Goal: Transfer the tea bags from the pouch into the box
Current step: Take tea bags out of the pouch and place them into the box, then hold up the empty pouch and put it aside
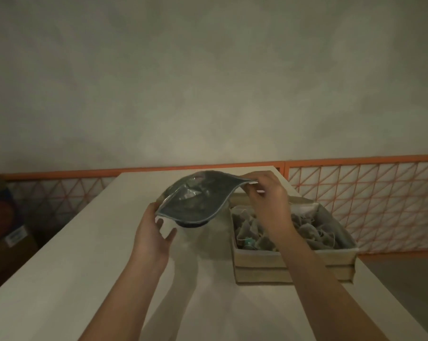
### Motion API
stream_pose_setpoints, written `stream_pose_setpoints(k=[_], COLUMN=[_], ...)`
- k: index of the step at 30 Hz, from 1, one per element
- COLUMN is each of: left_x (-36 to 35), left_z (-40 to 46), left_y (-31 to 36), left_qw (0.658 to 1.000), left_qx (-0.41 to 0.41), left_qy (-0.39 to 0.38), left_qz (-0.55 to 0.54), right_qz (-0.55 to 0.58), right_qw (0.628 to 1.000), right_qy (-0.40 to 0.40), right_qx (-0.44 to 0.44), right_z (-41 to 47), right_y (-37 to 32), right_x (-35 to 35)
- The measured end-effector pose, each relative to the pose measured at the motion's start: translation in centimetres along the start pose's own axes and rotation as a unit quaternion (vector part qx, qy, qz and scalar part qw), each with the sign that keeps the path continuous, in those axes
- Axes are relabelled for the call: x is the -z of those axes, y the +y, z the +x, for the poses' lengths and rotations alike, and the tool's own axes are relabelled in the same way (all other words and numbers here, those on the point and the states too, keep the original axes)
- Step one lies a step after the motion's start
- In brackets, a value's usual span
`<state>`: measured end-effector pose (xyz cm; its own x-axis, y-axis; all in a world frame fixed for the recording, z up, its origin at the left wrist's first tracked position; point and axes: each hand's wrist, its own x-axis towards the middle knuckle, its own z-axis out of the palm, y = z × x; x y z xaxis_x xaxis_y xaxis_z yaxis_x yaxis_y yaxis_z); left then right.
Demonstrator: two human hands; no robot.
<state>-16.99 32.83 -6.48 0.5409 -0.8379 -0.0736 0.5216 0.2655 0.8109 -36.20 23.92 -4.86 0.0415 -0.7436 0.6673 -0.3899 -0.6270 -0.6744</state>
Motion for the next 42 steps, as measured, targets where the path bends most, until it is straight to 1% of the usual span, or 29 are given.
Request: stream_pose_setpoints(k=[2, 4, 7, 10, 13, 14, 17, 19, 22, 24, 27, 29, 31, 34, 36, 38, 40, 42], left_x=[0.2, 0.7, 1.0, 1.4, 2.1, 2.5, 3.7, 4.1, 4.3, 4.5, 4.8, 5.3, 5.8, 6.7, 7.0, 7.3, 7.5, 7.8], left_z=[0.0, 0.2, 0.5, 0.9, 1.5, 1.8, 2.7, 2.9, 3.3, 3.6, 3.9, 4.2, 4.3, 4.6, 4.4, 4.1, 3.2, 2.5], left_y=[0.1, 0.2, 1.0, 2.2, 3.9, 4.4, 5.8, 6.4, 6.9, 7.2, 7.5, 7.4, 7.1, 6.9, 6.9, 6.7, 5.9, 4.8], left_qw=[0.998, 0.992, 0.98, 0.959, 0.947, 0.944, 0.953, 0.957, 0.961, 0.961, 0.964, 0.967, 0.967, 0.971, 0.972, 0.973, 0.968, 0.941], left_qx=[-0.049, -0.096, -0.164, -0.237, -0.258, -0.26, -0.241, -0.227, -0.222, -0.227, -0.225, -0.212, -0.201, -0.169, -0.155, -0.142, -0.132, -0.152], left_qy=[0.029, 0.026, 0.011, -0.007, -0.018, -0.011, 0.026, 0.035, 0.039, 0.056, 0.083, 0.101, 0.112, 0.131, 0.136, 0.101, 0.063, 0.052], left_qz=[0.041, 0.076, 0.113, 0.155, 0.193, 0.201, 0.185, 0.176, 0.163, 0.148, 0.117, 0.103, 0.113, 0.105, 0.114, 0.15, 0.202, 0.299], right_qz=[0.051, 0.112, 0.141, 0.203, 0.225, 0.218, 0.197, 0.181, 0.178, 0.18, 0.187, 0.189, 0.161, 0.077, 0.066, 0.082, 0.124, 0.166], right_qw=[0.997, 0.987, 0.984, 0.975, 0.97, 0.972, 0.976, 0.98, 0.979, 0.976, 0.965, 0.958, 0.967, 0.987, 0.992, 0.992, 0.985, 0.974], right_qy=[-0.031, -0.061, -0.054, -0.041, -0.04, -0.037, -0.03, -0.021, -0.01, -0.042, -0.12, -0.135, -0.108, -0.049, -0.023, -0.005, 0.02, 0.039], right_qx=[-0.054, -0.099, -0.092, -0.083, -0.08, -0.083, -0.083, -0.078, -0.095, -0.112, -0.141, -0.166, -0.169, -0.13, -0.107, -0.097, -0.117, -0.151], right_z=[0.3, 0.6, 1.2, 2.2, 3.0, 3.3, 4.0, 4.4, 4.4, 3.2, -0.8, -4.0, -6.4, -7.6, -7.6, -7.3, -6.7, -6.0], right_y=[-0.3, -0.7, -1.4, -2.9, -4.4, -4.9, -5.7, -5.9, -6.2, -6.3, -5.8, -5.2, -4.5, -3.9, -3.9, -4.1, -4.2, -4.2], right_x=[-0.6, -1.4, -2.4, -2.7, -3.1, -3.3, -3.6, -3.7, -4.1, -4.9, -7.0, -8.3, -9.2, -9.7, -9.8, -9.8, -9.8, -9.7])
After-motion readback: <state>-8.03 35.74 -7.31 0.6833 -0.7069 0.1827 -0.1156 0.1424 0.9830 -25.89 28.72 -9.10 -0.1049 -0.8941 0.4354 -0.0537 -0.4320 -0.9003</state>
